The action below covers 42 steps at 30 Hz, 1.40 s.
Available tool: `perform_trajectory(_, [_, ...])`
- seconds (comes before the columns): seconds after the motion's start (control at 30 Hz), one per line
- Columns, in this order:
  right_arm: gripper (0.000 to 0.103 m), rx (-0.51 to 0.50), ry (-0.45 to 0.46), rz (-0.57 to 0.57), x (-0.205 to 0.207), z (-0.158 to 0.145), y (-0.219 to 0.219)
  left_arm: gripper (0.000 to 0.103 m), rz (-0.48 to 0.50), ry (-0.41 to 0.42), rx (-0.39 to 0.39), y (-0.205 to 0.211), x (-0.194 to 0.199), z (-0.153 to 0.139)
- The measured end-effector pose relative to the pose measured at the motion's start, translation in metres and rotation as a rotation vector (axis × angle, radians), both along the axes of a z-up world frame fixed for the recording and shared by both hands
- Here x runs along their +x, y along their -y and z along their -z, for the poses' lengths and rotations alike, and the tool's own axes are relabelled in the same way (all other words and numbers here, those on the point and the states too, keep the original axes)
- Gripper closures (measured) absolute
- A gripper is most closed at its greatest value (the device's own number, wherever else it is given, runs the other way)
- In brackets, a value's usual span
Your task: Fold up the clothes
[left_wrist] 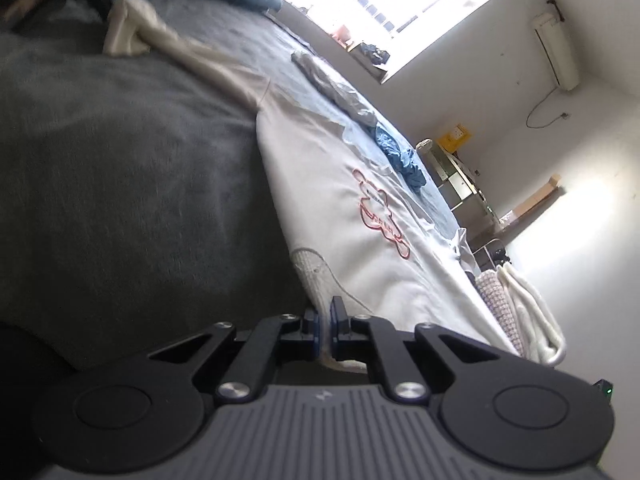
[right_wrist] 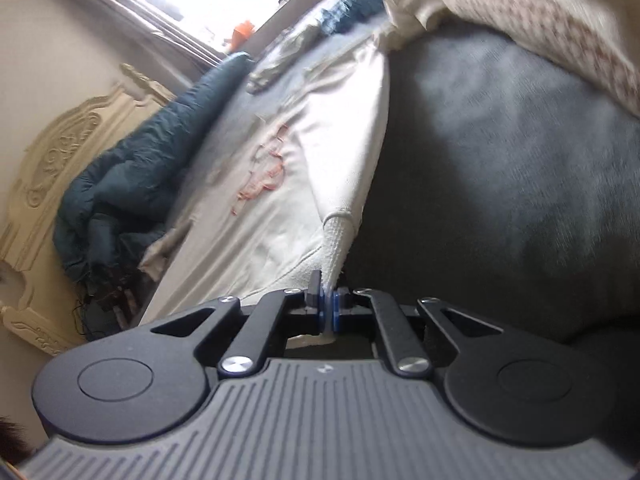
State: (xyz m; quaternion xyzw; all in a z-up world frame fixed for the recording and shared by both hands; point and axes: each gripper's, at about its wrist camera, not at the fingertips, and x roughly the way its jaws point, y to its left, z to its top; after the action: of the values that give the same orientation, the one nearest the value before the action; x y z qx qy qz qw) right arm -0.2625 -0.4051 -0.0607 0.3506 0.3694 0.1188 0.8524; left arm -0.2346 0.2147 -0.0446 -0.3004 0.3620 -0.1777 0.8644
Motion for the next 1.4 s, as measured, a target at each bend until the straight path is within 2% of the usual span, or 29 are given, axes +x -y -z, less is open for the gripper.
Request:
perform_trajectory(0.2, [0.1, 0.021, -0.153, 0.015, 0.001, 0.05, -0.002, 0.097, 0.02, -0.133, 0.063, 0.007, 0.011, 0.038])
perform_trajectory(0.27, [0.096, -0.039, -0.196, -0.002, 0.003, 0.056, -0.006, 0.096, 0.033, -0.138, 0.128, 0.01, 0.013, 0.04])
perform_trajectory(0.37, [0.093, -0.159, -0.224, -0.003, -0.004, 0.044, -0.008, 0.092, 0.011, -0.129, 0.239, 0.013, 0.009, 0.028])
perform_trajectory(0.47, [0.092, -0.333, -0.141, 0.033, -0.02, 0.011, -0.008, 0.083, -0.051, -0.04, 0.294, 0.01, -0.005, -0.001])
perform_trajectory(0.5, [0.092, -0.397, -0.104, 0.049, -0.025, -0.002, -0.009, 0.076, -0.063, 0.004, 0.304, 0.011, -0.006, -0.012])
perform_trajectory(0.57, [0.092, -0.472, 0.026, 0.05, -0.027, -0.023, -0.016, 0.067, -0.044, 0.09, 0.295, 0.022, 0.002, -0.024])
perform_trajectory(0.63, [0.092, -0.484, 0.143, 0.005, -0.015, -0.032, -0.031, 0.063, -0.005, 0.161, 0.265, 0.038, 0.017, -0.031])
perform_trajectory(0.73, [0.092, -0.507, 0.234, -0.091, 0.023, -0.024, -0.066, 0.062, 0.104, 0.201, 0.179, 0.076, 0.05, -0.02])
perform_trajectory(0.8, [0.093, -0.524, 0.232, -0.136, 0.051, -0.009, -0.087, 0.064, 0.131, 0.177, 0.193, 0.099, 0.07, -0.005])
perform_trajectory(0.83, [0.094, -0.533, 0.22, -0.159, 0.063, -0.001, -0.09, 0.066, 0.123, 0.156, 0.228, 0.107, 0.079, 0.004])
perform_trajectory(0.9, [0.094, -0.582, 0.161, -0.137, 0.07, 0.016, -0.085, 0.068, 0.097, 0.092, 0.284, 0.111, 0.093, 0.021])
perform_trajectory(0.93, [0.095, -0.608, 0.13, -0.122, 0.071, 0.025, -0.082, 0.074, 0.084, 0.068, 0.286, 0.106, 0.094, 0.03])
perform_trajectory(1.0, [0.1, -0.608, 0.087, -0.071, 0.062, 0.035, -0.055, 0.08, 0.061, 0.041, 0.209, 0.087, 0.093, 0.041])
perform_trajectory(1.07, [0.103, -0.593, 0.064, -0.022, 0.05, 0.034, -0.032, 0.079, 0.035, 0.012, 0.131, 0.066, 0.087, 0.042])
perform_trajectory(1.13, [0.098, -0.613, 0.038, 0.017, 0.042, 0.026, -0.022, 0.071, 0.02, 0.026, 0.148, 0.056, 0.083, 0.033])
perform_trajectory(1.2, [0.096, -0.607, 0.09, -0.016, 0.055, 0.014, -0.032, 0.064, 0.027, 0.071, 0.182, 0.057, 0.086, 0.019])
perform_trajectory(1.33, [0.096, -0.585, 0.214, -0.099, 0.087, -0.011, -0.057, 0.06, 0.078, 0.162, 0.209, 0.089, 0.119, 0.0])
perform_trajectory(1.4, [0.096, -0.581, 0.247, -0.164, 0.123, -0.009, -0.082, 0.06, 0.098, 0.181, 0.224, 0.112, 0.139, 0.0])
